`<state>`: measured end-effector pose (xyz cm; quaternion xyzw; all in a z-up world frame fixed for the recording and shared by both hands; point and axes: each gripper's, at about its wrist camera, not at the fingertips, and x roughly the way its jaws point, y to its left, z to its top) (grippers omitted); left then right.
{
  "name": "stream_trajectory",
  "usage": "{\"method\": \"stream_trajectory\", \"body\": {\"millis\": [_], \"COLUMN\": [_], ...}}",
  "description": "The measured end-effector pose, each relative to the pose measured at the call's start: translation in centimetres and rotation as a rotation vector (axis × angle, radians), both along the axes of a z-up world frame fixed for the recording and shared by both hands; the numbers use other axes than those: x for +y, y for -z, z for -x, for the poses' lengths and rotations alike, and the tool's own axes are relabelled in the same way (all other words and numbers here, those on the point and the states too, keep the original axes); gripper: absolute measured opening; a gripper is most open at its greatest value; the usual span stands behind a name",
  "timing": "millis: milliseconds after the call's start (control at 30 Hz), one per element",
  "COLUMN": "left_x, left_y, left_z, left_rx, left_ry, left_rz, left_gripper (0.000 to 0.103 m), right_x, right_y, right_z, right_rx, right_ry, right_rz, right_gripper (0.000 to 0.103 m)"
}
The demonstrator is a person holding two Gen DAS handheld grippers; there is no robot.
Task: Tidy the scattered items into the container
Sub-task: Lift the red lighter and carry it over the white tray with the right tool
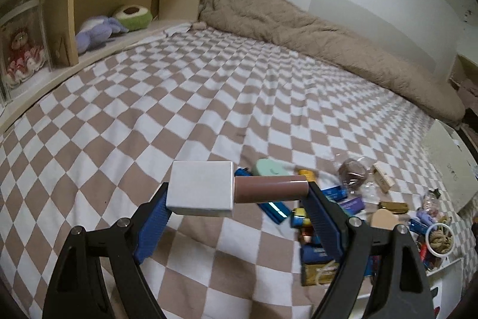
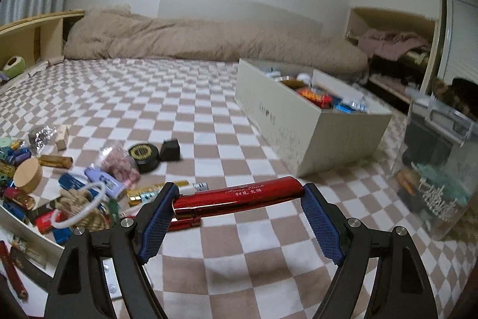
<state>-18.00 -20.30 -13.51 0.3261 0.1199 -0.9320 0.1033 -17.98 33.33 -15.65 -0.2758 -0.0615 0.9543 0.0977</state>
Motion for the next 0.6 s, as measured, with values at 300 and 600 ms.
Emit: {"method": "stream_trajectory", "body": {"millis": [300, 600], "left_x": [1.6, 4.0], "left_y": [-1.8, -3.5], "left_z": [-1.3, -2.9], "left_rx": [0.054, 0.101], "left_ry": [0.088, 0.158], "left_rz": [-0.028, -0.018], "left_gripper": [0.087, 0.087], "right_x": [-1.5, -4.4], "right_y": [-3.5, -4.9], "right_z": [-1.7, -4.0], "right_rx": [0.084, -0.031], "right_ry": [-0.038, -0.237], "right_rz": [0.033, 0.218], "right_gripper": [0.084, 0.084]}}
